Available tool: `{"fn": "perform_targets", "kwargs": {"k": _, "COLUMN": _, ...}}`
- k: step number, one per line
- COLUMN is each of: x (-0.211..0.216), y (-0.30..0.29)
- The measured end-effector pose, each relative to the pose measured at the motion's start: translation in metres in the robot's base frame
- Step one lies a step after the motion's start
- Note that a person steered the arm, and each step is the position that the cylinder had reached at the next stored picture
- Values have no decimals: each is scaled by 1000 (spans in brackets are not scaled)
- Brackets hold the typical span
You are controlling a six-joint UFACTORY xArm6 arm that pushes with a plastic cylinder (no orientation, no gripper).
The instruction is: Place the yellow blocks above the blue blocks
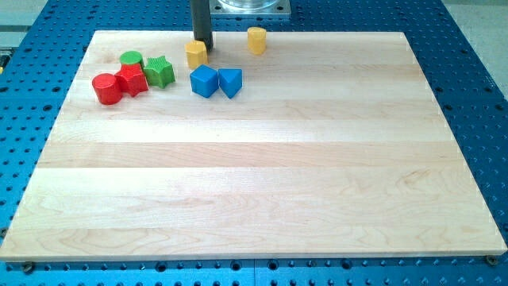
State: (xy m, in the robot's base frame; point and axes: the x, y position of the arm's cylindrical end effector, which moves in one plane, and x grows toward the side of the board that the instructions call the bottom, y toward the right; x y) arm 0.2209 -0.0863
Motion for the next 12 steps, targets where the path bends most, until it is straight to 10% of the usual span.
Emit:
{"fn": "perform_targets", "kwargs": {"k": 6, "x": 4, "y": -24}}
{"fn": "perform_targets", "kwargs": {"k": 8, "x": 68, "y": 1}}
{"fn": "perform_targets", "kwargs": {"k": 12, "x": -28, "y": 38}}
